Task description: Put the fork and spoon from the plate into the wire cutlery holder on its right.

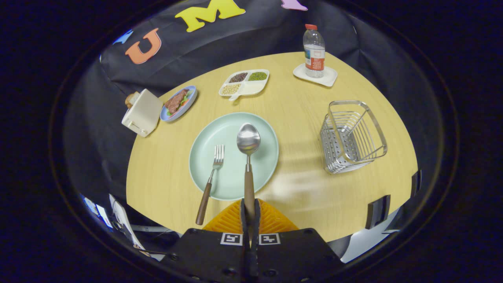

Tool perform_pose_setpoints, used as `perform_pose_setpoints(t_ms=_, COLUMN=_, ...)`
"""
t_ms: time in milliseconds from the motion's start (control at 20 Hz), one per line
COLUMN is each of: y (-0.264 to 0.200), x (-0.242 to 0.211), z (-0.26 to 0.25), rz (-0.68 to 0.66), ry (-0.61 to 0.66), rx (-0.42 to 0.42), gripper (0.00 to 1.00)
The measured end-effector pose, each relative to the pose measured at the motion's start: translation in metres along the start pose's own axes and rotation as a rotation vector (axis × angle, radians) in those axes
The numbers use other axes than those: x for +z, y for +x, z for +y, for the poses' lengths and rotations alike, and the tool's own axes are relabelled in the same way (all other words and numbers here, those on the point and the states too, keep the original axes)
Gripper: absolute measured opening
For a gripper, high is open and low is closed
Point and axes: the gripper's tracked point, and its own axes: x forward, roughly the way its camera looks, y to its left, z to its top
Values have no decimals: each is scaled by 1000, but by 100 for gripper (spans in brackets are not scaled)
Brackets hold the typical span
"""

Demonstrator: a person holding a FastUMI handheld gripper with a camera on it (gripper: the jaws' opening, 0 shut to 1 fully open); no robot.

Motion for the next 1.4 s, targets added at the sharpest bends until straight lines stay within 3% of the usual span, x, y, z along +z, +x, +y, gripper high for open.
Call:
perform_pose_setpoints(t_ms=500, y=-92, x=28, z=-97, rz=-91, ry=84, rx=-68, gripper=0)
perform_pose_setpoints(t_ms=850, y=-84, x=17, z=-133, rz=3, ry=158, rx=-75, gripper=0)
perform_pose_setpoints(t_ms=1400, y=-78, x=24, z=-131, rz=27, ry=217, rx=-100, gripper=4)
